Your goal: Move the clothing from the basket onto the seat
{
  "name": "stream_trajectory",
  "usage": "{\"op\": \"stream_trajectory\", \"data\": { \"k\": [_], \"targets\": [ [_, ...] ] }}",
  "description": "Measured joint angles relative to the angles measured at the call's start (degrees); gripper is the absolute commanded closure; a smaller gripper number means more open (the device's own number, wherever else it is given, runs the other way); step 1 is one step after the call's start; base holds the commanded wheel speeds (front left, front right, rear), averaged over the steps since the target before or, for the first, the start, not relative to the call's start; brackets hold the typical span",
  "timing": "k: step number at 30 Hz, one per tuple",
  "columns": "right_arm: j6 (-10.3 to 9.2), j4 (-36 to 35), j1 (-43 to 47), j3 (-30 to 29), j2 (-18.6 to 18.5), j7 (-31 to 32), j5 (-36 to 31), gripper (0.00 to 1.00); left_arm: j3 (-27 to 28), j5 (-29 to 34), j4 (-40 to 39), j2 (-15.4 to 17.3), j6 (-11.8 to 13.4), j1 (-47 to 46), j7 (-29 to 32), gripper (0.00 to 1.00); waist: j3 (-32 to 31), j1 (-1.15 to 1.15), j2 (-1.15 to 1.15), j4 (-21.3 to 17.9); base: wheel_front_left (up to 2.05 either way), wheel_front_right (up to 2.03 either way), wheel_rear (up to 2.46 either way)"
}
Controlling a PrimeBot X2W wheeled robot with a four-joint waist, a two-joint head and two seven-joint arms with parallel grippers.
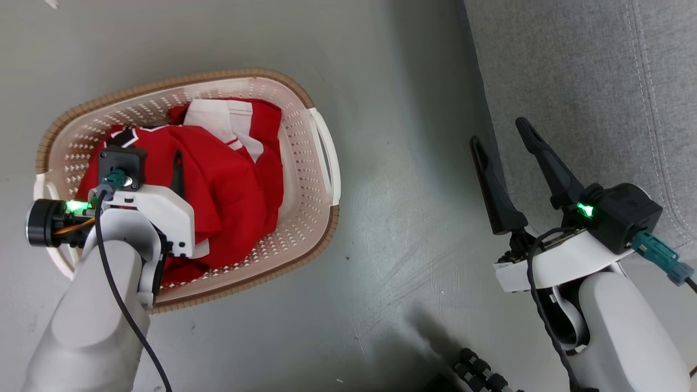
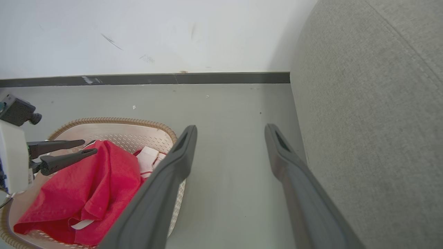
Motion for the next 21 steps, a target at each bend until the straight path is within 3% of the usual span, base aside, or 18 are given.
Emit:
{"op": "stream_trajectory", "data": {
  "k": [21],
  "targets": [
    [0.0,-1.3,-2.52,2.34,0.0,0.0,1.93,0.0,0.71,1.55,3.01,3.35,0.51,-5.54,0.07,0.0,7.56,0.0,0.0,-2.88,0.0,0.0,0.0]
  ]
}}
